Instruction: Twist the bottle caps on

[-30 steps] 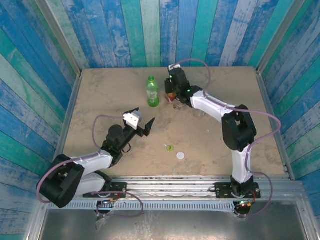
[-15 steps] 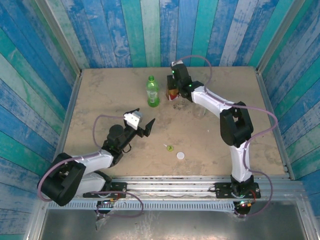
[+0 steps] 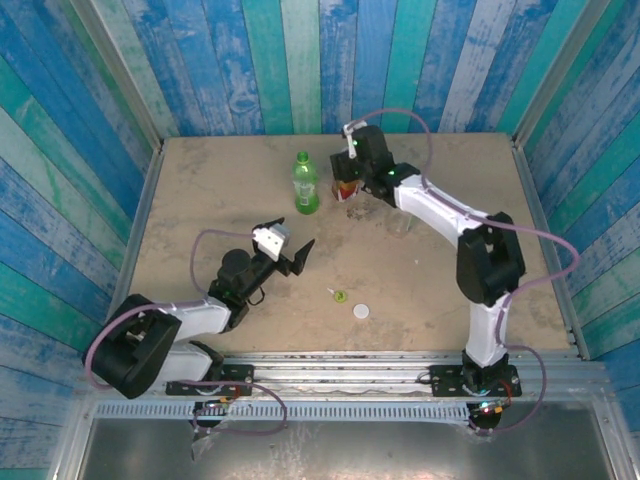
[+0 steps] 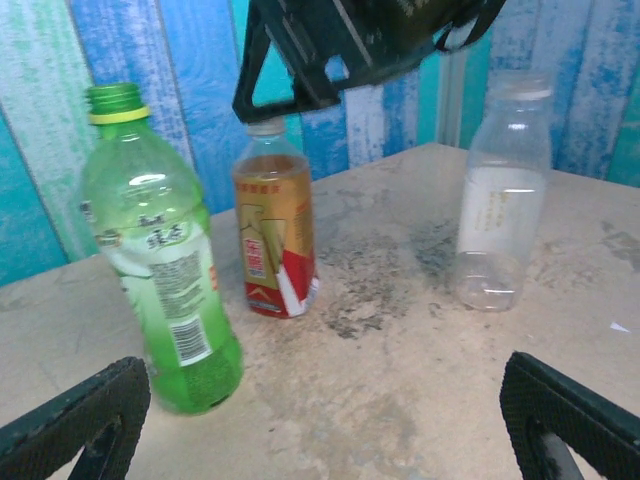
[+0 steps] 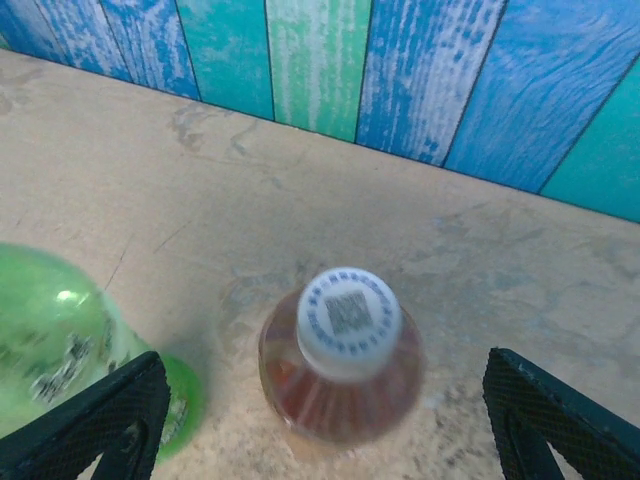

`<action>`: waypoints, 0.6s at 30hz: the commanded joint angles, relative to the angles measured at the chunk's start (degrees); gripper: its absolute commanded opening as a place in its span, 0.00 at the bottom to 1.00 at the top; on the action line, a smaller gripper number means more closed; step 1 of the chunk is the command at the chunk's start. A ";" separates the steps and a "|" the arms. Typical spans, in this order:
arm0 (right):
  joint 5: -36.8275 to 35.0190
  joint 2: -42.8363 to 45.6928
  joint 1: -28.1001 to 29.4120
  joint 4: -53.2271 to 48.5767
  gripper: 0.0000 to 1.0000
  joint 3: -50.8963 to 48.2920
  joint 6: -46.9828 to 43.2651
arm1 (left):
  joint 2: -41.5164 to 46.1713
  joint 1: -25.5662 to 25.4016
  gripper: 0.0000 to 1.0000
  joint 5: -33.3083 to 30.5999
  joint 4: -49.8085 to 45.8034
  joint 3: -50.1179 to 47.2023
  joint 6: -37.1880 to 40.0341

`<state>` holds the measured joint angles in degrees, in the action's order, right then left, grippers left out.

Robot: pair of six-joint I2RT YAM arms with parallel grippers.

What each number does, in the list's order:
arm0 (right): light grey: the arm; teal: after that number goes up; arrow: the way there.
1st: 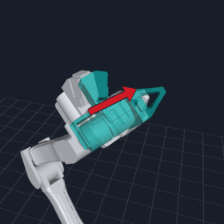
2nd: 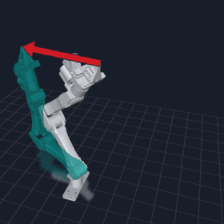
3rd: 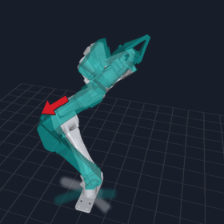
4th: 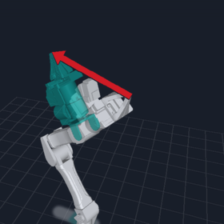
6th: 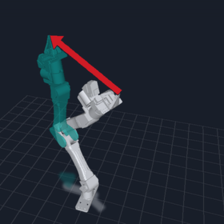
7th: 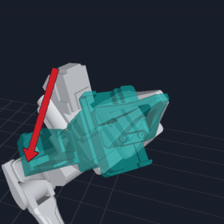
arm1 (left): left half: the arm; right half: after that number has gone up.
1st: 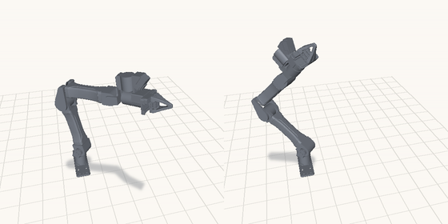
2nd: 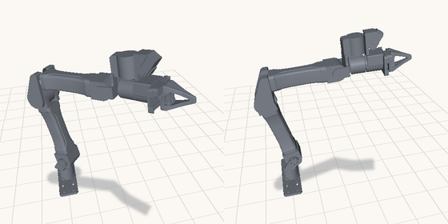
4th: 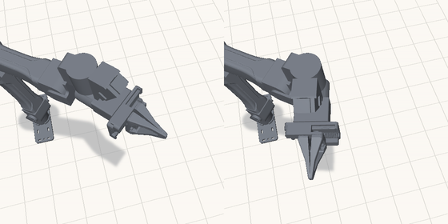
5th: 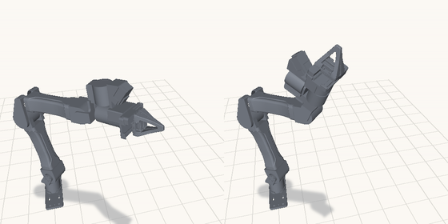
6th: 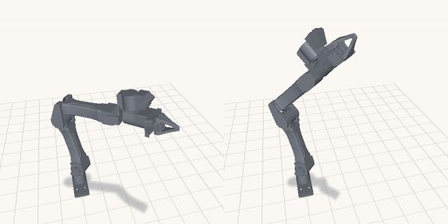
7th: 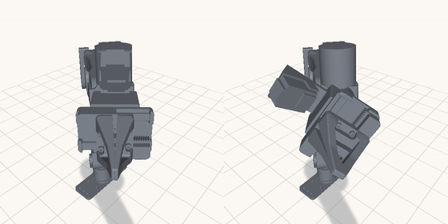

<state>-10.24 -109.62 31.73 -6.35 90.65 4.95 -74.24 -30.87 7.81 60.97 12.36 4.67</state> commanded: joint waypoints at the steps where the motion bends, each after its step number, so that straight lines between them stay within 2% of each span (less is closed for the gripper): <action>1: -1.17 7.41 -0.85 0.64 0.85 -4.45 -2.23 | -2.61 -2.07 0.94 2.58 3.90 1.09 2.60; 6: -4.51 17.78 -3.07 0.21 0.85 -15.06 -1.99 | -6.78 -5.30 0.94 3.65 6.17 4.02 2.51; 11: -4.86 26.37 -6.50 -0.68 0.85 -24.48 -0.40 | -11.40 -8.63 0.94 4.62 7.31 7.59 2.28; 18: -1.07 29.49 -9.22 -0.90 0.82 -30.11 -0.34 | -14.77 -10.33 0.94 5.21 7.00 10.06 2.17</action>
<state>-12.88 -80.55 22.96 -7.03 61.47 4.16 -87.00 -40.82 12.21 66.52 21.43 6.39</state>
